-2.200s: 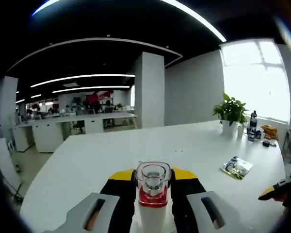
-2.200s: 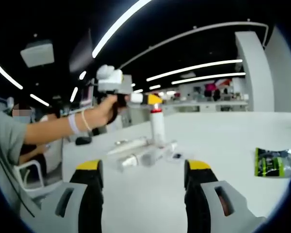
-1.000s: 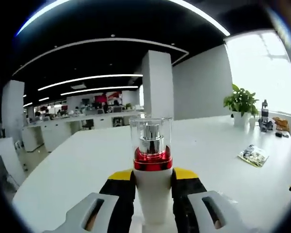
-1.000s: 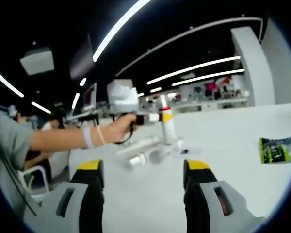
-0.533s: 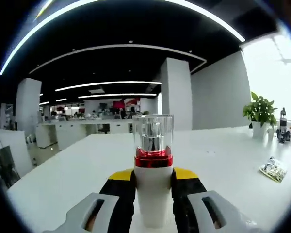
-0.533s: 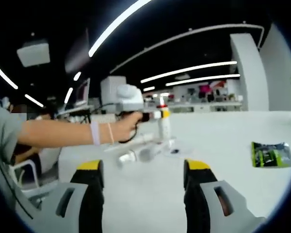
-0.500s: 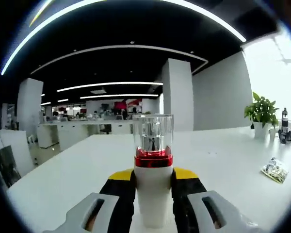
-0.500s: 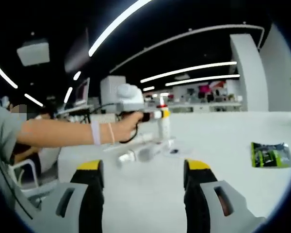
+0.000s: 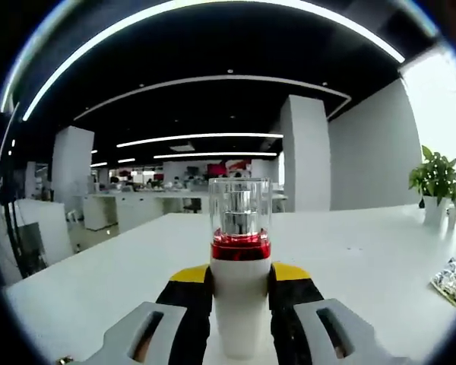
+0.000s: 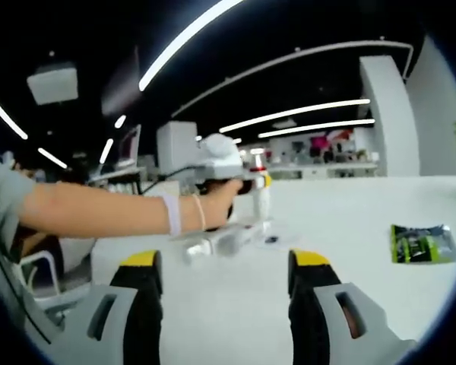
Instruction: Arrange the skincare products in the storage area until every visible bottle or jar stands upright without overlapping.
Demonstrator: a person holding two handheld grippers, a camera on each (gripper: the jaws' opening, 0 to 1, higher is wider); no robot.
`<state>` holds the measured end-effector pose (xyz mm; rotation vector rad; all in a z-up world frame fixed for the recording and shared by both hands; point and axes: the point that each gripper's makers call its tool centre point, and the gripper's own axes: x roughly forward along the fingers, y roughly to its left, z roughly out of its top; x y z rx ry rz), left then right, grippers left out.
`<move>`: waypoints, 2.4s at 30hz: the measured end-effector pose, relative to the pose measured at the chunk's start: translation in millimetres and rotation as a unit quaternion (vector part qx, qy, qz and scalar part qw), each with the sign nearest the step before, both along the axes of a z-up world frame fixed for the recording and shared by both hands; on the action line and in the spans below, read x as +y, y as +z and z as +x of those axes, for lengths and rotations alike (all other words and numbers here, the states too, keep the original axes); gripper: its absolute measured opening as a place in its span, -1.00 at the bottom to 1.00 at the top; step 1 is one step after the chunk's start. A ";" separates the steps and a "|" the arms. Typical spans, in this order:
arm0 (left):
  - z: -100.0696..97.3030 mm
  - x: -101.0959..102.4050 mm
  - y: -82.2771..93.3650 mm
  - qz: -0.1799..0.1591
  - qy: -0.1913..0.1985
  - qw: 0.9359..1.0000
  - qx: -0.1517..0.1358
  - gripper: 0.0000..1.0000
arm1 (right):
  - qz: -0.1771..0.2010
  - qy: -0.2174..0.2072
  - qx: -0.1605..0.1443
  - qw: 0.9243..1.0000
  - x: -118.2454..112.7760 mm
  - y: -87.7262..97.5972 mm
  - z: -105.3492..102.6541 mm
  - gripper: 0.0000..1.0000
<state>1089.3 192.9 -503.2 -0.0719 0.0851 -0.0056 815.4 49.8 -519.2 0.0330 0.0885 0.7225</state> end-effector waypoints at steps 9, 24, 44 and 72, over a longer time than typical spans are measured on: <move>-2.5 0.1 -6.5 0.006 0.002 0.999 0.034 -0.41 | 0.000 -0.003 -0.001 1.000 -2.0 0.8 0.1 0.31; -26.2 14.4 7.8 0.058 -0.079 0.988 0.124 0.99 | -0.007 -0.005 -0.001 1.000 -4.9 0.7 -6.6 0.31; -83.6 38.3 -23.5 0.129 -0.219 0.929 0.271 0.99 | 0.001 0.004 -0.003 1.000 2.6 5.6 -9.4 0.31; -117.7 59.2 -95.5 0.127 -0.246 0.843 0.461 0.12 | -0.008 0.008 -0.002 1.000 3.5 4.2 -10.9 0.27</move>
